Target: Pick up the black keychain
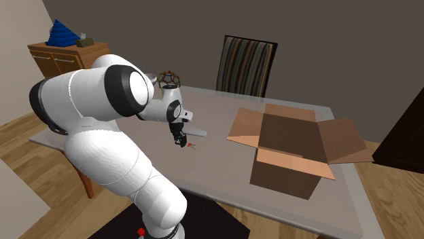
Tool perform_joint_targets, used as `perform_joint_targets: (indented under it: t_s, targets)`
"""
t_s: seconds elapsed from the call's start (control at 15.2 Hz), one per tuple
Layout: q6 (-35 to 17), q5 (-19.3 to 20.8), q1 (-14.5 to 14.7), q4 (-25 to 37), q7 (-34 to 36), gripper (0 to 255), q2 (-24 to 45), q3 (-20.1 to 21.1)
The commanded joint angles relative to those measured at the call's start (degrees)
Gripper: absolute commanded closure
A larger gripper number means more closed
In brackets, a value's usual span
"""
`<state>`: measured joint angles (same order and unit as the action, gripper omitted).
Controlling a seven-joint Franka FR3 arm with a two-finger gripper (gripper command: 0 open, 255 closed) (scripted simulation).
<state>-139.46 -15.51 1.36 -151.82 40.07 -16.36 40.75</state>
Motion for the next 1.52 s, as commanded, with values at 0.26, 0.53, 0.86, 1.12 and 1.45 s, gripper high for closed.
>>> perform_joint_targets:
  t_s: [0.26,0.53,0.86,1.12,1.45]
  targets:
    - [0.0,0.0,0.0,0.0,0.0,255,0.0,0.0]
    - [3.2,-0.9,0.7,1.0,-0.8,255,-2.4,-1.1]
    - [8.2,-1.8,1.5,2.7,-1.8,255,-5.8,-2.7]
    - [12.0,-2.0,1.9,4.3,-2.3,255,-8.1,-3.9]
    - [14.9,-2.1,2.2,5.7,-2.5,255,-9.7,-4.9]
